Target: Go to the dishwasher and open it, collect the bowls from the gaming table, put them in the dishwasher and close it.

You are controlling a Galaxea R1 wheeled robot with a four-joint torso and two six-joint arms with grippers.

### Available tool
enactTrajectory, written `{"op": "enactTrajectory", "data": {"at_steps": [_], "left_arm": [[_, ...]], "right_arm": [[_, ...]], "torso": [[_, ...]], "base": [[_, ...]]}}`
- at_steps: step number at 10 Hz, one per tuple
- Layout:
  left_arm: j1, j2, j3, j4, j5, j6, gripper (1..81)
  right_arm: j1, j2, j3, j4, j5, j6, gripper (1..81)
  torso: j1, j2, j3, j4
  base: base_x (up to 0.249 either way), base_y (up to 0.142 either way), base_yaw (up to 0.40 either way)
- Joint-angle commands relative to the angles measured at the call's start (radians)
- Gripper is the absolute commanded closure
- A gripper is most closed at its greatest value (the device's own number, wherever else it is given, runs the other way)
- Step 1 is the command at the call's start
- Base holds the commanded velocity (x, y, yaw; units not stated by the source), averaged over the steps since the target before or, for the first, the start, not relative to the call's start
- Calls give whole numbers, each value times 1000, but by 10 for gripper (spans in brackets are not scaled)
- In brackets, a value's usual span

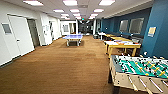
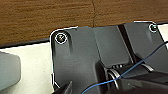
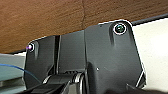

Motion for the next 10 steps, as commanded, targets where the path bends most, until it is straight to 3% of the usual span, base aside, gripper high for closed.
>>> {"op": "enactTrajectory", "data": {"at_steps": [1,10], "left_arm": [[-57,-4,-4,-2,45,2,10],[-55,-4,-4,-4,46,2,10]], "right_arm": [[53,0,0,-7,-40,-3,10],[51,1,-3,-7,-40,-5,10]], "torso": [[0,0,0,0],[-1,0,0,0]], "base": [[167,0,0],[157,0,0]]}}
